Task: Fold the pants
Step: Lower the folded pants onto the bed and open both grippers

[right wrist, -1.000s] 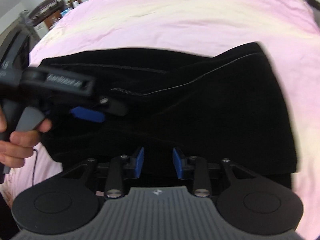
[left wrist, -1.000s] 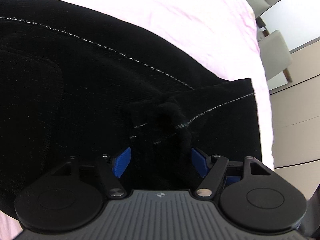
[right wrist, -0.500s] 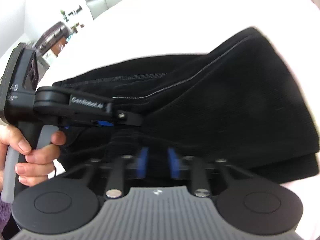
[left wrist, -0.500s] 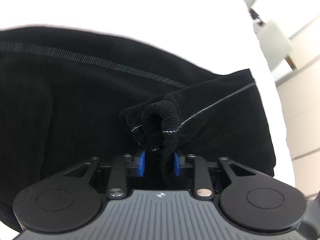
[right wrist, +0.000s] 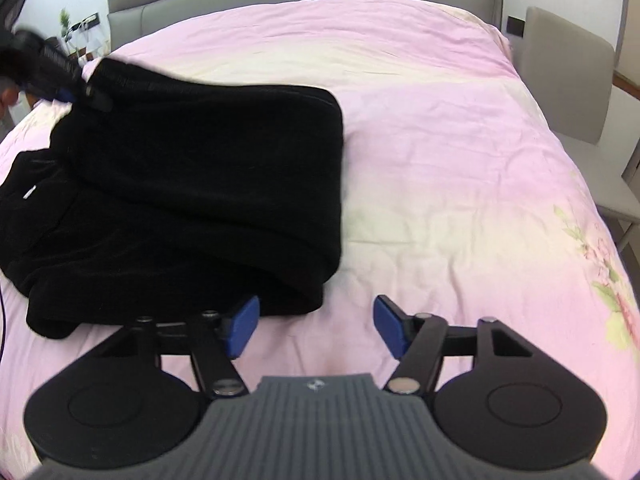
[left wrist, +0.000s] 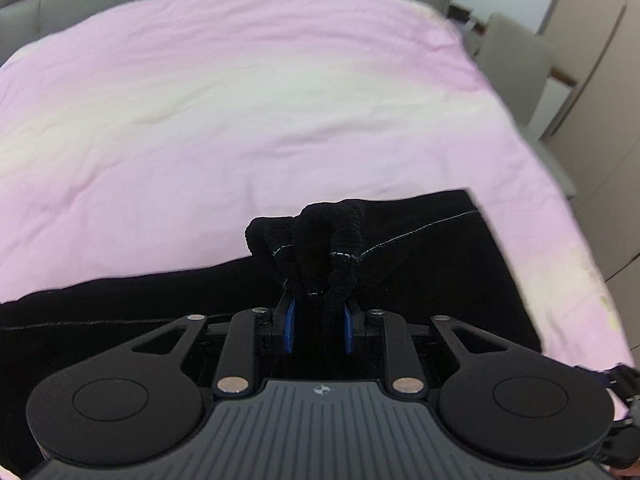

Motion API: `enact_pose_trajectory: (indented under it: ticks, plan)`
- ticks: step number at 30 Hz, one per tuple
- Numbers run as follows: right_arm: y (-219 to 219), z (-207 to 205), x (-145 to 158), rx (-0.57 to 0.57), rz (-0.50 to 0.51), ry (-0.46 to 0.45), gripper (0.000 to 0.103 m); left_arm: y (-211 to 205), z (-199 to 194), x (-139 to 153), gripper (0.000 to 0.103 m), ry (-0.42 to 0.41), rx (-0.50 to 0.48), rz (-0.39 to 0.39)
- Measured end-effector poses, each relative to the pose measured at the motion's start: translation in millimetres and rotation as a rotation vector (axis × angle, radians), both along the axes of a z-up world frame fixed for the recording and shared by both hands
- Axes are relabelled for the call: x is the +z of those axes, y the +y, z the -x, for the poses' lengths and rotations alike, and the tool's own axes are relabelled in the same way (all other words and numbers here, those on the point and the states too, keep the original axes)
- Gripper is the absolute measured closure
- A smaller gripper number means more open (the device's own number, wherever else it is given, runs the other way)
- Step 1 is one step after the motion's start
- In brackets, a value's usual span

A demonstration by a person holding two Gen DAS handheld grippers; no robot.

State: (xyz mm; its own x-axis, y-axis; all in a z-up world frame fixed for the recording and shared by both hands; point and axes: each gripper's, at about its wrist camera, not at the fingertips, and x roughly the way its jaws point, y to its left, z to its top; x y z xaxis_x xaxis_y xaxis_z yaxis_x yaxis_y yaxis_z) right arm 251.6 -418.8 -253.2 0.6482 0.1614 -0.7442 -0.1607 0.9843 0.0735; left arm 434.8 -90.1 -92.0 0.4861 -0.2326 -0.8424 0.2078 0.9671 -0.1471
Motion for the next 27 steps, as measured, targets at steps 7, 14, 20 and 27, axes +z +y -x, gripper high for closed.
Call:
enact_pose_trajectory:
  ticks: [7, 14, 20, 27]
  plan:
    - [8, -19, -3, 0.138, 0.085, -0.025, 0.050, 20, -15, -73, 0.077, 0.106, 0.078, 0.025]
    - [-6, -41, 13, 0.129, 0.157, -0.008, 0.068, 28, -10, -80, 0.076, 0.106, 0.062, 0.026]
    - [17, -61, -2, 0.167, 0.214, -0.064, 0.085, 29, -7, -81, 0.075, 0.094, 0.058, 0.037]
    - [10, -30, 11, 0.177, 0.276, -0.095, 0.103, 31, -10, -82, 0.073, 0.119, 0.058, 0.057]
